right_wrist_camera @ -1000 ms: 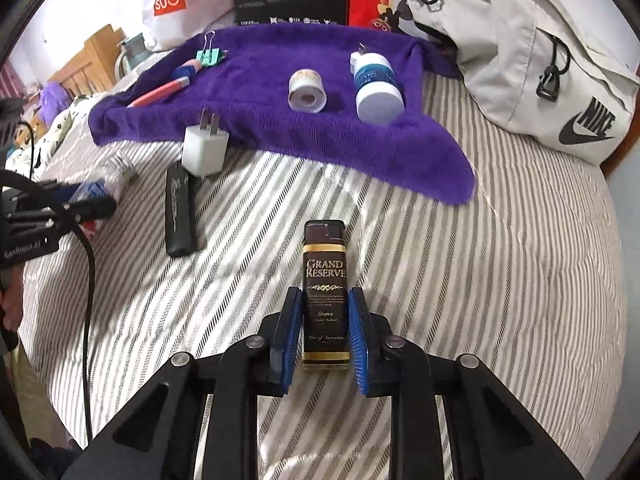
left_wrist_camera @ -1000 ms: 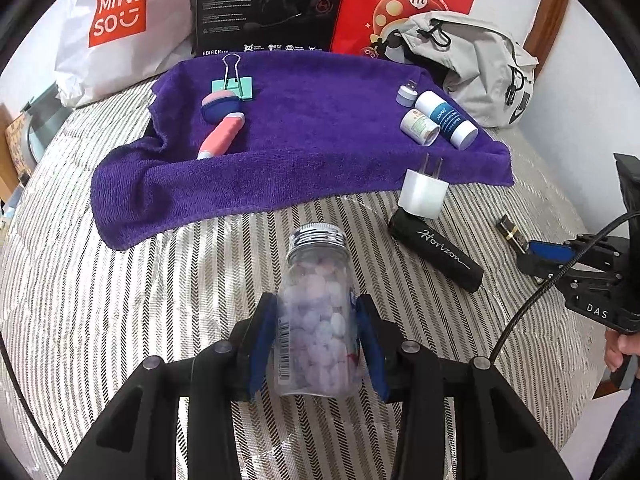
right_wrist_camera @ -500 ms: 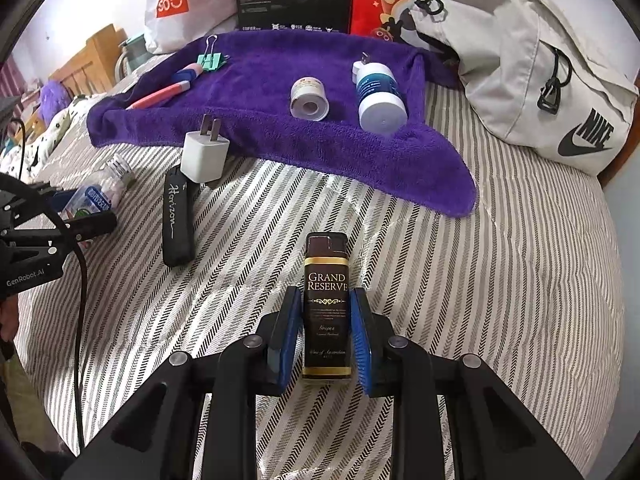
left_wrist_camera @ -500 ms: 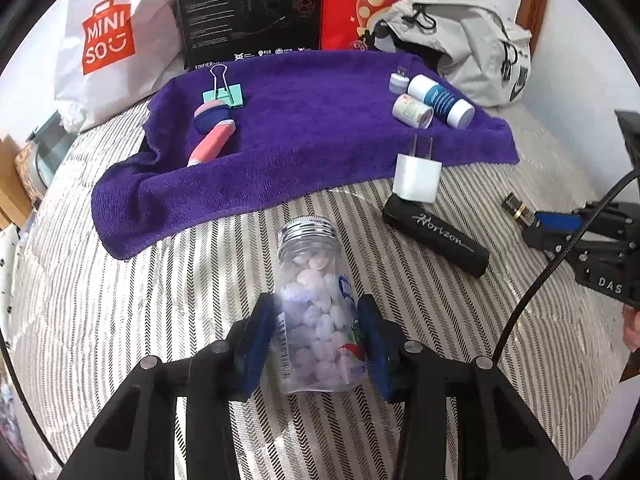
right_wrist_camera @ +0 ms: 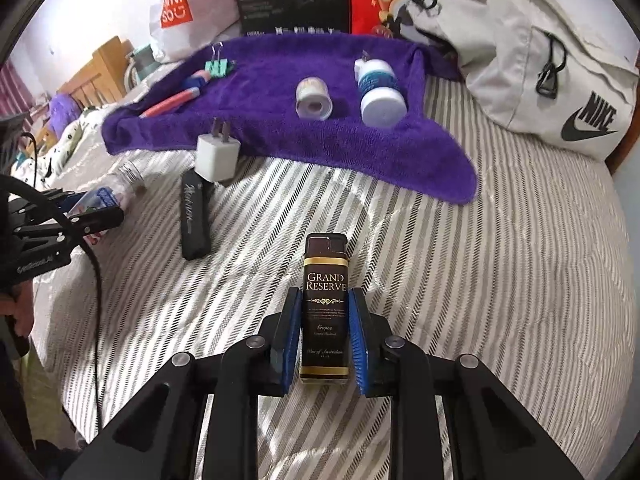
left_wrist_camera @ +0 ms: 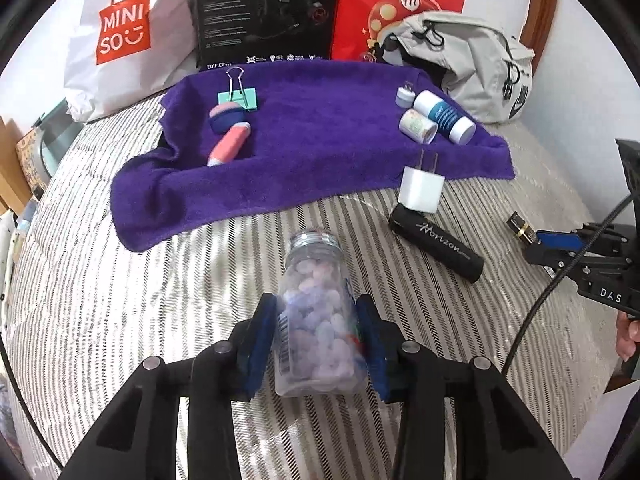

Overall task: Organize rigid objects
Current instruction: 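Lift the pill jar with left gripper while right gripper grasps the Grand Reserve bottle, then carry the pill jar onto the towel and release while right gripper places the bottle there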

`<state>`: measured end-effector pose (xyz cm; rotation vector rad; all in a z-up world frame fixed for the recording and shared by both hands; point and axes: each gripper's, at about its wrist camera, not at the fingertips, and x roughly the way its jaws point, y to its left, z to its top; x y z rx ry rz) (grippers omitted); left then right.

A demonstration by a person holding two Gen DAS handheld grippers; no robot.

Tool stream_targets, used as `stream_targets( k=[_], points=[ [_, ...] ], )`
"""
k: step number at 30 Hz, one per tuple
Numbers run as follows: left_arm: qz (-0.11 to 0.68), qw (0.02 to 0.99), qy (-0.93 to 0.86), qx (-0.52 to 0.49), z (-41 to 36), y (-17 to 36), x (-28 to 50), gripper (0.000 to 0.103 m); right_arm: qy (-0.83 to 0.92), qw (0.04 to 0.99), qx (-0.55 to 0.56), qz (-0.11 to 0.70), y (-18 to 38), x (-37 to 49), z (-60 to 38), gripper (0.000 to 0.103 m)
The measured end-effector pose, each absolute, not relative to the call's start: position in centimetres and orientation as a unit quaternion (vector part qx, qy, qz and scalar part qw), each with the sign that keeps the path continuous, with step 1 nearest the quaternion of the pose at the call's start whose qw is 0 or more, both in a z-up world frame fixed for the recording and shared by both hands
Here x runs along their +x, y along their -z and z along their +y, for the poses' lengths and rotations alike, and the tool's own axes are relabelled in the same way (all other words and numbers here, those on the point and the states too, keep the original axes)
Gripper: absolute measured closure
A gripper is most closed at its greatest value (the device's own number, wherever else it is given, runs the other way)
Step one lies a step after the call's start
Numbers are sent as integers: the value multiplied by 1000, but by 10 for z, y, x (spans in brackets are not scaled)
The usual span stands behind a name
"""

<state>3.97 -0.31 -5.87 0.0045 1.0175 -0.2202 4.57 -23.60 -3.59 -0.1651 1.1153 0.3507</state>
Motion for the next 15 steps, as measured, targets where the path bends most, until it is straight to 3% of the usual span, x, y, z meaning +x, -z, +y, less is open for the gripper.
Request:
stream_targets(
  k=[15],
  points=[
    [481, 872, 88, 25, -1, 69, 46, 65, -146, 831, -106, 526, 48, 42, -231, 79]
  ],
)
